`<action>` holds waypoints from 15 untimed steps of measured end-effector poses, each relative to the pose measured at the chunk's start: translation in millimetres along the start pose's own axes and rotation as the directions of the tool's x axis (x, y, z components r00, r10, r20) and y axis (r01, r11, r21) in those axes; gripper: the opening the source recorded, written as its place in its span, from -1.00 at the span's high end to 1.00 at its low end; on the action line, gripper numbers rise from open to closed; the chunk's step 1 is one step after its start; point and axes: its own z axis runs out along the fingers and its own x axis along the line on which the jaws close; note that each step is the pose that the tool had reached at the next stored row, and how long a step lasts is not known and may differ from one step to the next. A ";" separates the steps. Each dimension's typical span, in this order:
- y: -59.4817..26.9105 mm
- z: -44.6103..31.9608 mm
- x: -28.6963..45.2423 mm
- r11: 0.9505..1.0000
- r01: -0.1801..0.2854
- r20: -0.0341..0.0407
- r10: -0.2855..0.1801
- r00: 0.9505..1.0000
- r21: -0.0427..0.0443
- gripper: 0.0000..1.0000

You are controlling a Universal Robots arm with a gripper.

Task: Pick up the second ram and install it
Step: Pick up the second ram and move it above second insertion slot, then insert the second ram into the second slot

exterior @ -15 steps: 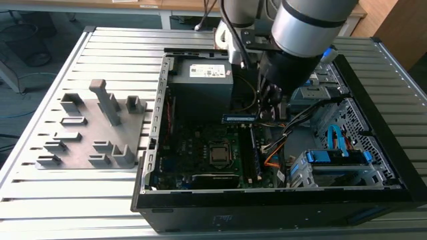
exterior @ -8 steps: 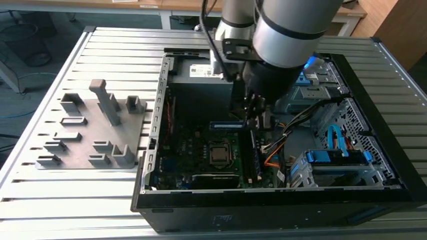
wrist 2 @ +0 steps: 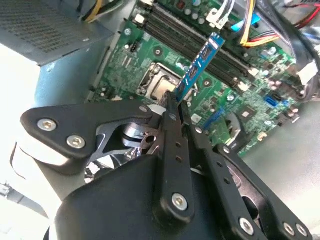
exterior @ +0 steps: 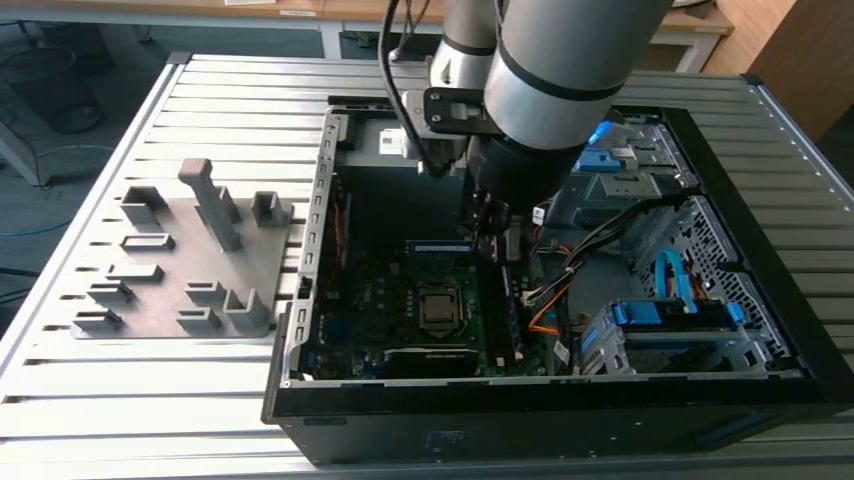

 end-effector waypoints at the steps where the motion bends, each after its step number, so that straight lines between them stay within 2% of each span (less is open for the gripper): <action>1: 0.3 1.4 0.6 1.000 0.000 0.001 0.000 1.000 0.000 0.73; 4: 0.1 6.1 6.0 1.000 -0.001 0.000 0.001 1.000 0.000 0.73; 9: -0.5 13.1 21.1 1.000 -0.002 0.001 0.002 1.000 0.000 0.73; 15: -0.6 14.5 22.1 1.000 -0.002 0.001 0.002 1.000 0.000 0.73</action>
